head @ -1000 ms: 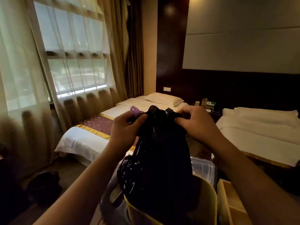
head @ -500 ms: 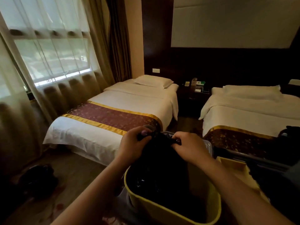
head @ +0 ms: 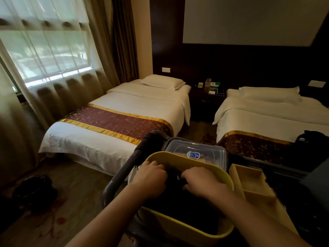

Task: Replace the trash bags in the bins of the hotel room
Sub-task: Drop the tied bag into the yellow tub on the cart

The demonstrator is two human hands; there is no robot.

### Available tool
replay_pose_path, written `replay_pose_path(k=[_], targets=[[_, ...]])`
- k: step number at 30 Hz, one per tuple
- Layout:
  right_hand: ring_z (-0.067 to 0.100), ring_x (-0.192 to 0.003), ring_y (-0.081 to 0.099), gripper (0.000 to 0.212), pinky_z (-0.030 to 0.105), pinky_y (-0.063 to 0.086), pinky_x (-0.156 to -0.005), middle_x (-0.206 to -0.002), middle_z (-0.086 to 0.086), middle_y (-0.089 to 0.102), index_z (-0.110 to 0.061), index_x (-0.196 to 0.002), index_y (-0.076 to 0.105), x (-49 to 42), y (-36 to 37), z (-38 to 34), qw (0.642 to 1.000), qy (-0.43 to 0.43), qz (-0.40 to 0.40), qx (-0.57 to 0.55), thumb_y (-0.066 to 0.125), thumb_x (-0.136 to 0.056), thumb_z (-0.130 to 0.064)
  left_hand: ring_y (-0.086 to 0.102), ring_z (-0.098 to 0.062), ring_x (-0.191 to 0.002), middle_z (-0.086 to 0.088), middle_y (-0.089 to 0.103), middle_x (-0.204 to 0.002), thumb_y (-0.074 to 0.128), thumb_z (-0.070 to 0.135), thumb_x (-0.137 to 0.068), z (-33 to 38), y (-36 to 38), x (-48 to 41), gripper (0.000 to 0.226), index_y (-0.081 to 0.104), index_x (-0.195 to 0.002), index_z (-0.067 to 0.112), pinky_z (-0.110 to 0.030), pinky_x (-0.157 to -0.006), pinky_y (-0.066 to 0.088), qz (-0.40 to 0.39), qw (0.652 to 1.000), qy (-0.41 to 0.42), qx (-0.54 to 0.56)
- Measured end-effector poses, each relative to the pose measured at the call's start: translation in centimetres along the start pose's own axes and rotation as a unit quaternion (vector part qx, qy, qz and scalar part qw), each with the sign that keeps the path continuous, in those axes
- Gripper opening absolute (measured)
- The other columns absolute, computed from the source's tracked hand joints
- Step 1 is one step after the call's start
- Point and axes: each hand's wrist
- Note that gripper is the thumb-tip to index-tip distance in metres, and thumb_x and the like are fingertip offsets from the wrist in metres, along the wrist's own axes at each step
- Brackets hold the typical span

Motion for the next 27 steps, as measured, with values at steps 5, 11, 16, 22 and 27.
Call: replay_pose_path(k=[5, 11, 16, 22, 27], targets=[[0.024, -0.104, 0.063, 0.030, 0.040, 0.054, -0.087, -0.113, 0.004, 0.065, -0.021, -0.118, 0.059, 0.8, 2.4, 0.5, 0.995, -0.016, -0.096, 0.029, 0.062, -0.093, -0.036, 0.051, -0.014, -0.105, 0.007, 0.061, -0.107, 0.041, 0.035, -0.098, 0.0, 0.5, 0.9, 0.031, 0.068, -0.111, 0.027, -0.035, -0.099, 0.038, 0.043, 0.998, -0.014, 0.034], [0.013, -0.113, 0.057, 0.045, 0.031, 0.050, -0.092, -0.126, -0.009, 0.057, -0.033, -0.135, 0.050, 2.2, -0.6, 0.5, 0.996, -0.033, 0.072, -0.046, 0.060, -0.093, -0.045, 0.048, -0.015, -0.123, 0.010, 0.057, -0.128, 0.048, 0.035, -0.092, -1.3, 0.5, 2.6, 0.038, 0.058, -0.128, 0.035, -0.036, -0.099, 0.043, 0.212, 0.965, -0.053, 0.146], [0.013, -0.111, 0.058, 0.040, 0.032, 0.051, -0.090, -0.125, -0.008, 0.060, -0.032, -0.133, 0.054, 2.1, -3.4, -1.7, 0.981, -0.047, 0.168, -0.081, 0.055, -0.095, -0.047, 0.033, -0.025, -0.143, -0.001, 0.035, -0.155, 0.039, 0.053, -0.094, -2.0, 0.3, 4.1, 0.057, 0.031, -0.148, 0.037, -0.049, -0.112, 0.036, 0.223, 0.956, -0.151, 0.120], [0.015, -0.110, 0.058, 0.043, 0.036, 0.051, -0.090, -0.122, -0.006, 0.062, -0.031, -0.131, 0.055, 0.2, -4.6, -5.0, 0.977, -0.069, 0.187, -0.076, 0.053, -0.094, -0.053, 0.009, -0.023, -0.152, -0.002, 0.012, -0.165, 0.023, 0.067, -0.094, -3.6, -0.1, 6.1, 0.067, 0.013, -0.154, 0.039, -0.045, -0.121, 0.015, 0.176, 0.945, -0.232, 0.150], [0.017, -0.112, 0.057, 0.045, 0.034, 0.050, -0.089, -0.125, -0.005, 0.060, -0.031, -0.134, 0.053, -1.0, -5.5, -8.1, 0.976, -0.087, 0.189, -0.067, 0.054, -0.094, -0.052, 0.006, -0.022, -0.152, -0.001, 0.010, -0.165, 0.027, 0.065, -0.096, -6.0, 0.2, 9.1, 0.066, 0.011, -0.154, 0.039, -0.045, -0.122, 0.010, 0.173, 0.932, -0.282, 0.149]])
Point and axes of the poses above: each hand's wrist, its own x-axis away from the middle knuckle, its own y-axis out of the palm, z = x × y
